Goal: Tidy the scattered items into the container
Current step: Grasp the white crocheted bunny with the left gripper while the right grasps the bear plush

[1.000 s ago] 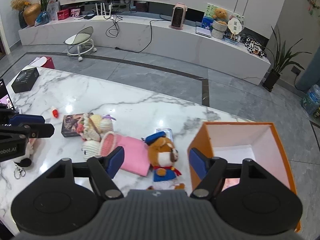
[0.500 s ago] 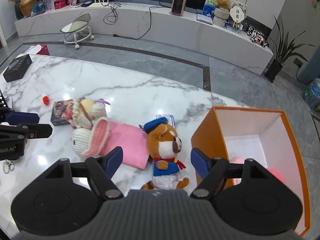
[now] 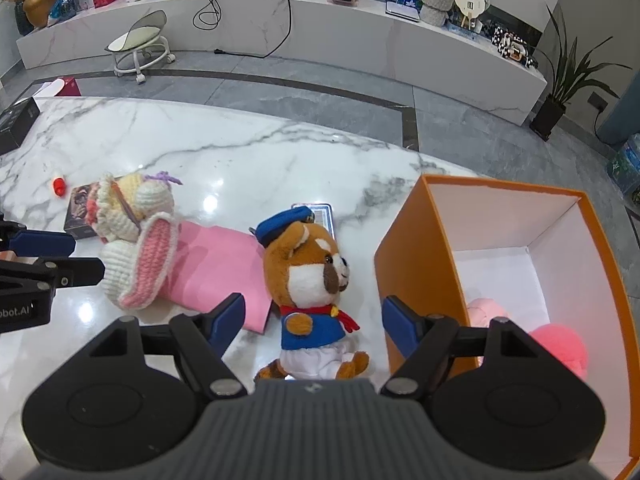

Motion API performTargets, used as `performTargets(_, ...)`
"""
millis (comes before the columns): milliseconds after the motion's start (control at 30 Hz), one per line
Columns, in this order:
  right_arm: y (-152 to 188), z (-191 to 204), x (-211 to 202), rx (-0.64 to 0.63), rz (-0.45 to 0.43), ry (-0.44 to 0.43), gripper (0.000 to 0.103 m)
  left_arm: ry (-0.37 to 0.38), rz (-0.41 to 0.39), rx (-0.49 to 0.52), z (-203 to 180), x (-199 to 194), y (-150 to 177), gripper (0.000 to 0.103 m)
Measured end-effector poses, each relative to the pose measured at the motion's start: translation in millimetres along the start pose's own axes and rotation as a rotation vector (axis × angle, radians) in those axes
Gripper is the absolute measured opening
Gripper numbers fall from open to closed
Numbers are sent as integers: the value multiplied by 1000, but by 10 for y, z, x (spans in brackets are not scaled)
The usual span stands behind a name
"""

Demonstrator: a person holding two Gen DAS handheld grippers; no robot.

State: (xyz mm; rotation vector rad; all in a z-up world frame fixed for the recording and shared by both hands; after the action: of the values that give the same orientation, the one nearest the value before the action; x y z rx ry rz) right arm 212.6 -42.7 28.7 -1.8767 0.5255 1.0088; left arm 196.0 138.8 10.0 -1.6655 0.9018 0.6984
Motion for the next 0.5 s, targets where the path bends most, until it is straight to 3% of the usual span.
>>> performTargets(267, -11, -5, 169, 5, 18, -5, 78, 5, 24, -7, 15, 162, -16, 45)
performTargets(500, -34, 40, 286, -25, -3, 6, 84, 14, 37, -24, 51, 292, -34, 57)
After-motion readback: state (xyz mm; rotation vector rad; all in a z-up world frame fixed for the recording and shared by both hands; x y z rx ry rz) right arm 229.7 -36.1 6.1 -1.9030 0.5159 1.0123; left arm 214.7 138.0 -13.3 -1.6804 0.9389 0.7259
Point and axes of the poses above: each gripper's, at about its wrist camera, not at the fingertips, and x roughly the way its jaws point, z to its left, y to its underside, the point moved 1 cm from there along x, roughly the way its jaws point, and after that the axes turned 10 degrees about y, right-handed, at the moved point
